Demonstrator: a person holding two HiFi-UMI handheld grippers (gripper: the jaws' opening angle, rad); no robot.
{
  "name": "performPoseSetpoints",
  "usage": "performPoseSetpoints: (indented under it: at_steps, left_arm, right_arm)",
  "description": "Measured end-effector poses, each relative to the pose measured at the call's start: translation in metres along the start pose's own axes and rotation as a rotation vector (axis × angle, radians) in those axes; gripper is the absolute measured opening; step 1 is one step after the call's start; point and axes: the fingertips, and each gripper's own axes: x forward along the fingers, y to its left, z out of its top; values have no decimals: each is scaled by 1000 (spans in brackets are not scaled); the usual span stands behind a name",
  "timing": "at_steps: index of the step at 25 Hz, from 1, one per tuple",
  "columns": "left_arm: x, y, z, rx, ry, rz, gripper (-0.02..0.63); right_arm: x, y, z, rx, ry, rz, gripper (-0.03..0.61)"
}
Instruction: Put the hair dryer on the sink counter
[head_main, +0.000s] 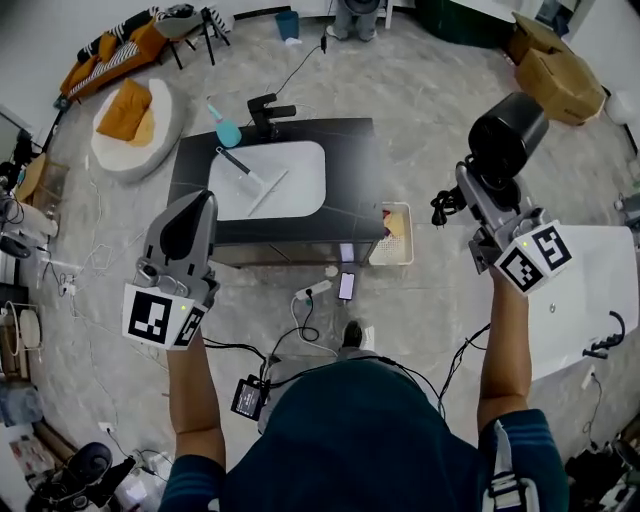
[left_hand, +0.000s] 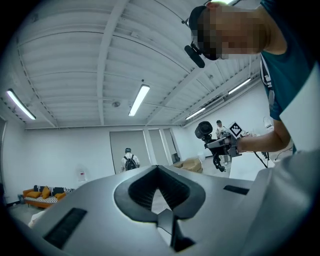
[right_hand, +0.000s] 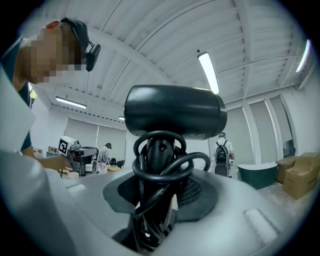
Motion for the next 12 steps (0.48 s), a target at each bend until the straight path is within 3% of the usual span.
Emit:
performPoseSetpoints:
  at_steps: [12]
  left_arm:
    - [32, 11, -45, 30, 84, 75, 5]
  right_arm:
    - [94, -69, -69, 18, 107, 65, 163]
